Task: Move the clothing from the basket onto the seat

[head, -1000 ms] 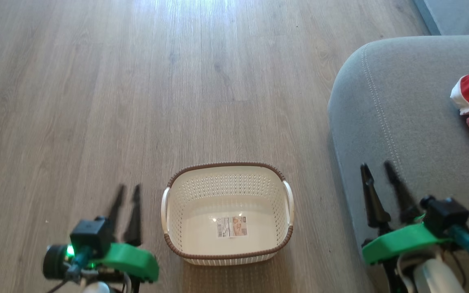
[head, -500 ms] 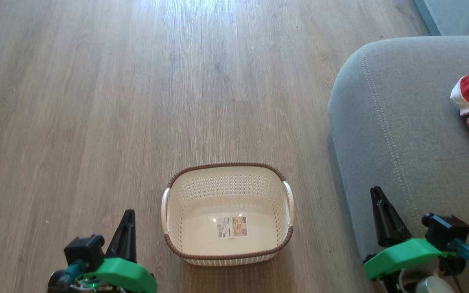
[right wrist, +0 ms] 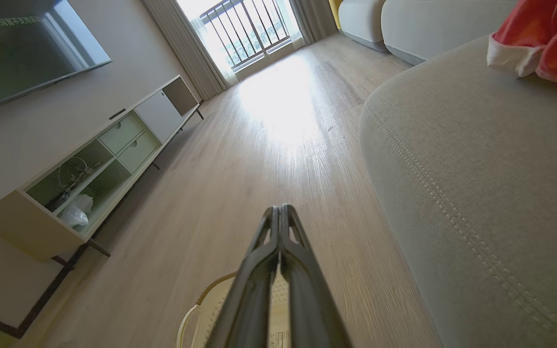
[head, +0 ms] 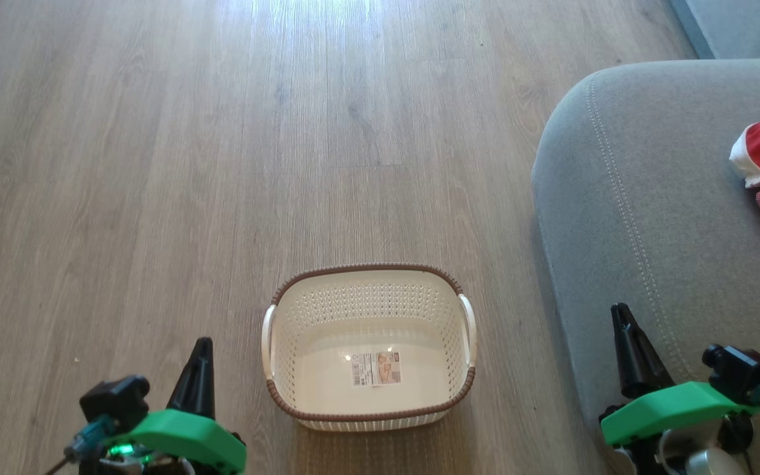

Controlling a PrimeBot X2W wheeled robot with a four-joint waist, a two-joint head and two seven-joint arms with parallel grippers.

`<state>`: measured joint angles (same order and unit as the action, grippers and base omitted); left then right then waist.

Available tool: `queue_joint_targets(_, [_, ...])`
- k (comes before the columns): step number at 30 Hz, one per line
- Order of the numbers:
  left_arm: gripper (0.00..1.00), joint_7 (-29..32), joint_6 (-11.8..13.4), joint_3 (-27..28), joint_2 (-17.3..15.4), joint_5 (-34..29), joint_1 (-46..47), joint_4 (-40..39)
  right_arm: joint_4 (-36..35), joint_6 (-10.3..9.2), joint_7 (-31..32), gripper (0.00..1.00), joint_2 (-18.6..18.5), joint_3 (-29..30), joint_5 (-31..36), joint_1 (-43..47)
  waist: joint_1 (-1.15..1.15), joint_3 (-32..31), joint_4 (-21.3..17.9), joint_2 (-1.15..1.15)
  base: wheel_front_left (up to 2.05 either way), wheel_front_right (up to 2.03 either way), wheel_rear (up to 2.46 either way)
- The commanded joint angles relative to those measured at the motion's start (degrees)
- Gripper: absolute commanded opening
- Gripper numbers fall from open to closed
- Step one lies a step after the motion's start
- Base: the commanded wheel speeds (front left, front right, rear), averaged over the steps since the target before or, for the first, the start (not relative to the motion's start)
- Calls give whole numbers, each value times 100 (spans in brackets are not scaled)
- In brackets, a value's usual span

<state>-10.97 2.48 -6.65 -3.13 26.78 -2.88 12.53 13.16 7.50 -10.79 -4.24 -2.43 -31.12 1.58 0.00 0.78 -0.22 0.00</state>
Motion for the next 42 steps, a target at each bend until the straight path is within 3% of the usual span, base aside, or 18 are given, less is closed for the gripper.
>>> queue_joint_targets(1, [0,44,-46,131,-29,177,306,-144,-161,0,27,0,-36,17,-185,-309,0,-1,0,0,0,0,0])
queue_joint_targets(42, [0,708,-446,565,-53,2908,551,-26,-62,-1,672,0,-28,298,-2750,-498,0,-26,9,0,0,0,0])
